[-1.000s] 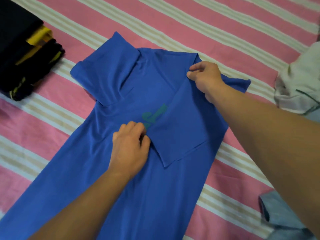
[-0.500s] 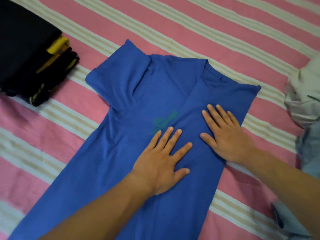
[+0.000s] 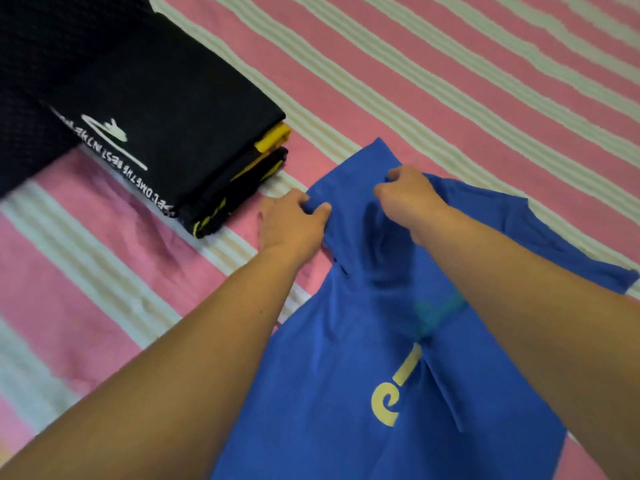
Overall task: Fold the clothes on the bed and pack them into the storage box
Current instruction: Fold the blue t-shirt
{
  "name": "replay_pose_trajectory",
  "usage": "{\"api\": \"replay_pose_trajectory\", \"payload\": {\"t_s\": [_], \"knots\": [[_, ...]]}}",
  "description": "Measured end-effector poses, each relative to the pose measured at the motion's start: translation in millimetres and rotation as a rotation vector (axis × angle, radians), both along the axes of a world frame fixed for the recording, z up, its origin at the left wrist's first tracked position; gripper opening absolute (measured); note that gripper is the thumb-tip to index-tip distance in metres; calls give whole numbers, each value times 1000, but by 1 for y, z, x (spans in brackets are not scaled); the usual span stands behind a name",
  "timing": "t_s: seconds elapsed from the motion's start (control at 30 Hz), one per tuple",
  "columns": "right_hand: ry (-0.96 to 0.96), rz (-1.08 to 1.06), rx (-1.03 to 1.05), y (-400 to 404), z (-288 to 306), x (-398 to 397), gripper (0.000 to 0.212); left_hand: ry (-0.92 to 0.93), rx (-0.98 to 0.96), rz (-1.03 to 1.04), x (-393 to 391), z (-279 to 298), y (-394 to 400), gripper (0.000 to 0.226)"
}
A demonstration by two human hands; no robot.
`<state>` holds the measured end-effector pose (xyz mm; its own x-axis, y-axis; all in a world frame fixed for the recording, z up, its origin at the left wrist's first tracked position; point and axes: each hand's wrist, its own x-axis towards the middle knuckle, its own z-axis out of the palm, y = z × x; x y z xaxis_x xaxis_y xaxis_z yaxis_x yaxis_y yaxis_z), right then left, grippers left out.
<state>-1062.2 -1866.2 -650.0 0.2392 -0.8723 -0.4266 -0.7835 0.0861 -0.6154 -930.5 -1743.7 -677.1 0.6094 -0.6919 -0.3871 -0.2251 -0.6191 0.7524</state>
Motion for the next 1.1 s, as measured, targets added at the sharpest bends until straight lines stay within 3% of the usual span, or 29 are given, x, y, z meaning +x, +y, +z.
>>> {"api": "replay_pose_trajectory", "payload": {"t_s": [0.07,0.13,0.2,0.37,0.53,0.63,0.67,0.73,0.8,0.9,0.97,1.03,1.1], "knots": [[-25,-57,-39,15,6,-8,15,-13,-8,78,3,4,9,23],[10,-34,-194,32,9,-23,32,11,-23,195,6,7,35,25],[62,67,-252,47,8,-24,33,87,-27,212,9,5,63,25],[77,319,-304,63,9,45,8,343,-124,171,17,6,84,14],[454,188,-232,73,-44,113,69,333,-27,91,10,12,141,25],[528,71,-303,76,-62,119,72,326,39,-75,1,10,193,24],[460,36,-273,73,-51,116,66,303,49,-127,-2,9,210,25],[136,-95,-120,58,-15,100,40,254,75,-225,-8,11,241,29],[-302,-427,11,51,37,54,18,169,131,-324,-13,18,268,40],[-907,-813,155,74,91,-57,26,-20,228,-408,-22,28,303,55],[-1049,-941,323,109,96,-133,32,-125,248,-438,-27,28,324,57],[-1078,-987,505,141,80,-187,19,-211,260,-453,-29,29,339,56],[-1021,-1067,643,157,57,-212,36,-319,257,-434,-32,31,348,52]]}}
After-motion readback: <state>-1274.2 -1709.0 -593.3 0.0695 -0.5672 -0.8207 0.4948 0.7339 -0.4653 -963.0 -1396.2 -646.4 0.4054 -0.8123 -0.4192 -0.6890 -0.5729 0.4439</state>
